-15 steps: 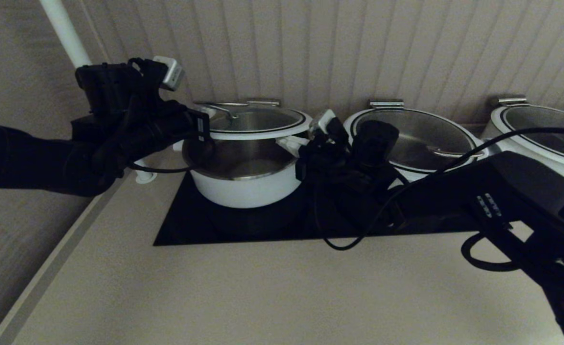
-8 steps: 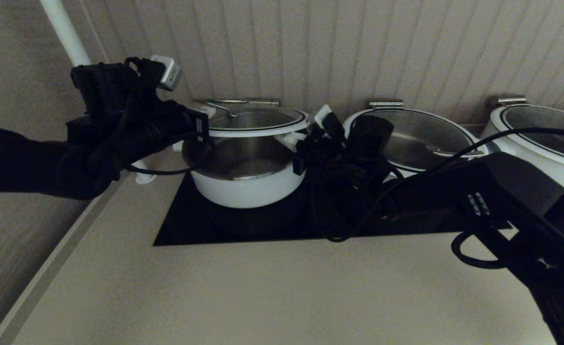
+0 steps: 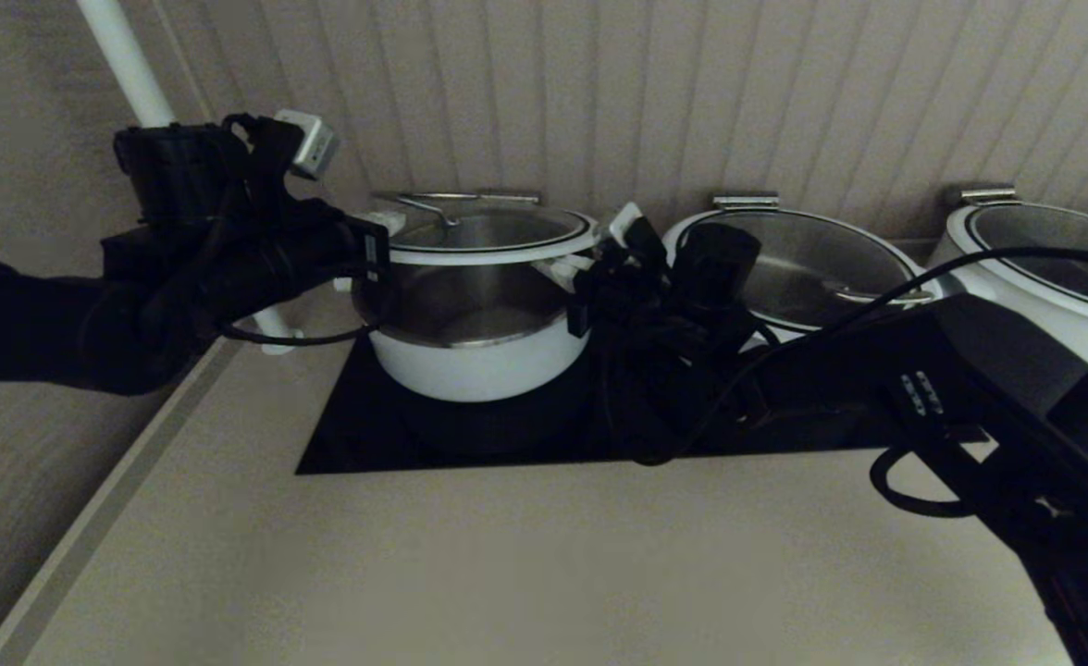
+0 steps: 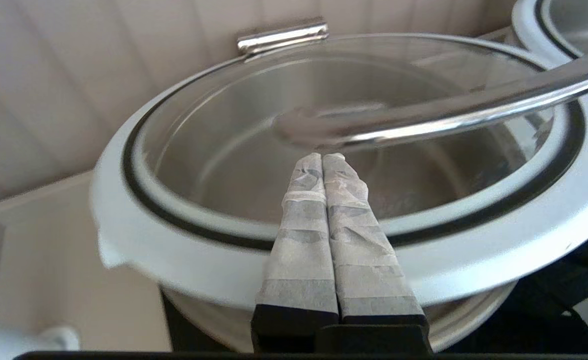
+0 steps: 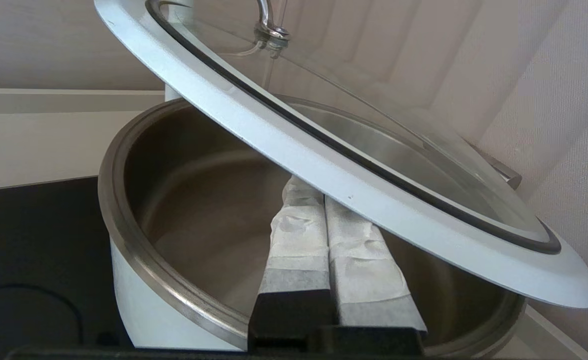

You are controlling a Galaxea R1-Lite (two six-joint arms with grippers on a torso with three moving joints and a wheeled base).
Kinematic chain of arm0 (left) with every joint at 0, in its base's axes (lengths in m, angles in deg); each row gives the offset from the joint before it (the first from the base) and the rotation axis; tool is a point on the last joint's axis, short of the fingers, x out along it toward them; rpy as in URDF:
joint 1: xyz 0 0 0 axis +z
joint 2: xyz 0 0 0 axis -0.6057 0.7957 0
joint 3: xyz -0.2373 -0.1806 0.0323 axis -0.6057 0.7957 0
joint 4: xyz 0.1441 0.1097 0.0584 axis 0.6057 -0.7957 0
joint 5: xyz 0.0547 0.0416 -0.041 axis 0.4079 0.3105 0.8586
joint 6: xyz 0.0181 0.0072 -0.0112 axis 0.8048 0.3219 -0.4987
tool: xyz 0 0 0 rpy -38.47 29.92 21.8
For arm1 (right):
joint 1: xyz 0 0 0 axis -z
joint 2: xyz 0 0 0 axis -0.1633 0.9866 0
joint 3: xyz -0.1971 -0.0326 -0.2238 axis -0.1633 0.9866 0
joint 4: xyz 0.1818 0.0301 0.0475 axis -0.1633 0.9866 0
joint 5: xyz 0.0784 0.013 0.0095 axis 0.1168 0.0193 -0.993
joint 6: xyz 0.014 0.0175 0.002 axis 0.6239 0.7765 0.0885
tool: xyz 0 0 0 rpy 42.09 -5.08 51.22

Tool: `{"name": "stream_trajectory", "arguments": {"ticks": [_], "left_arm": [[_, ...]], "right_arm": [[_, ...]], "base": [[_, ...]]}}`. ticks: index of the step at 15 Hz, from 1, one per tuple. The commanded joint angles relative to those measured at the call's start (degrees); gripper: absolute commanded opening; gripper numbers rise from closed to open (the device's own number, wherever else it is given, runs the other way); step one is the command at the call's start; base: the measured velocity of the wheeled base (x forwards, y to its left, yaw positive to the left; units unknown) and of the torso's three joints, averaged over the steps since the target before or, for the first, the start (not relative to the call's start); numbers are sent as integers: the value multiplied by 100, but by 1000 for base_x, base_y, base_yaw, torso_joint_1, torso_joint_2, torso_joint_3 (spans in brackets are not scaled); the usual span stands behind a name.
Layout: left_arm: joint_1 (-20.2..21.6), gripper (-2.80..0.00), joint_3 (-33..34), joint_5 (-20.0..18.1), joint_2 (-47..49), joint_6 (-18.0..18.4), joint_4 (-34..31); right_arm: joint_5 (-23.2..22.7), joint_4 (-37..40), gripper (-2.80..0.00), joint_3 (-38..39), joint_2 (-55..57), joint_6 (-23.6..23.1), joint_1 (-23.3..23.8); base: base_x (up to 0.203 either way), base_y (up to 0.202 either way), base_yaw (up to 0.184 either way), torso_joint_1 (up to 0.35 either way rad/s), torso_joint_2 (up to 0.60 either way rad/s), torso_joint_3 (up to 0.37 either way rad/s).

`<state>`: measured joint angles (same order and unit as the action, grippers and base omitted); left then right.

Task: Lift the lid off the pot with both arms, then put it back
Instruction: Hold the pot lid with the right arm

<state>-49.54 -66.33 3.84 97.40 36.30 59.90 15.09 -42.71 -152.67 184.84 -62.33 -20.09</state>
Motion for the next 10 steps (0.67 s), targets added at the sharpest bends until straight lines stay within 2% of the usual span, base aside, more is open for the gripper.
{"name": "stream_trajectory", "arguments": {"ticks": [1, 6, 10], "left_arm": [[67, -280, 31, -5, -203, 2, -106], [208, -280, 153, -5, -617, 1, -347], [241, -280, 601, -5, -1041, -7, -414]], "right_arm": [[-19, -48, -280, 0, -29, -10, 5], [-19, -39, -280, -9, -55, -10, 31], [-10, -39, -280, -9, -64, -10, 31]], "base": [[0, 0, 0, 0, 0, 0], [0, 0, 0, 0, 0, 0], [0, 0, 0, 0, 0, 0]]}}
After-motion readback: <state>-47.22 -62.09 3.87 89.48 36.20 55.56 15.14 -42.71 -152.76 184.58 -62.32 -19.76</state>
